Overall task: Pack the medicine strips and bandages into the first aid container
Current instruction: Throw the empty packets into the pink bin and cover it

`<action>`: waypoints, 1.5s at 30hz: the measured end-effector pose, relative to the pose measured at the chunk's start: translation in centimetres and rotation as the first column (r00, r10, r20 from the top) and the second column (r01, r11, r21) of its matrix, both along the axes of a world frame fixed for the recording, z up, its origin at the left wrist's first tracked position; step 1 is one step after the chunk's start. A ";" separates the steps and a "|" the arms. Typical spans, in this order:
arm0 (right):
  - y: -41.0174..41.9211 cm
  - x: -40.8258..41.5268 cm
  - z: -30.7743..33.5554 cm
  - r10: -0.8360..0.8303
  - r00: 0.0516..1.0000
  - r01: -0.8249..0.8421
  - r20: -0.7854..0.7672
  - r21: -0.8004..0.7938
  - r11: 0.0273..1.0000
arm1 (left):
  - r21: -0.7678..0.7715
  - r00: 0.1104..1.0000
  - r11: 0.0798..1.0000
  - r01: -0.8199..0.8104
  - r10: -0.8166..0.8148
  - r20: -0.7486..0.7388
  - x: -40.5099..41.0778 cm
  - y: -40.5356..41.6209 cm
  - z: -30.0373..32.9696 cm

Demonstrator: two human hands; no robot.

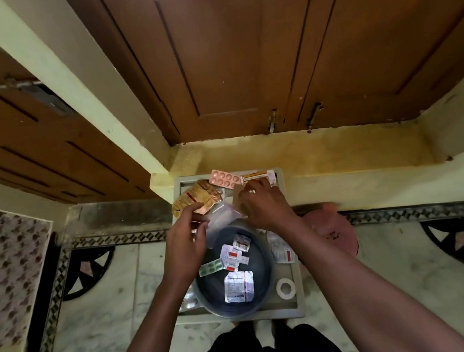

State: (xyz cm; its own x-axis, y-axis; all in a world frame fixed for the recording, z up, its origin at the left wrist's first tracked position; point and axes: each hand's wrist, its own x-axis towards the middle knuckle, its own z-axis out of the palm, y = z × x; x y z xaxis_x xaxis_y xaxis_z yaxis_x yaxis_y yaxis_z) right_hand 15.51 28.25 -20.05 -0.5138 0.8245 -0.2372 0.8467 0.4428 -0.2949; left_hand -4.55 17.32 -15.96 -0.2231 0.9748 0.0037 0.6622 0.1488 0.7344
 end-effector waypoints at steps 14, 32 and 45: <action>-3.5 1.1 1.6 -0.259 0.795 0.419 -0.549 0.187 0.889 | 0.115 0.995 0.993 -0.008 -0.004 0.099 -2.1 0.6 -0.7; -6.6 18.9 4.2 -0.710 0.115 0.715 -0.694 -0.439 0.545 | 0.066 0.939 0.993 0.101 -0.117 0.324 17.1 3.2 -0.5; -7.3 28.0 -0.8 -0.814 0.107 0.718 -0.571 -0.522 0.461 | -0.031 0.977 0.994 0.102 -0.094 0.191 28.4 2.5 -3.9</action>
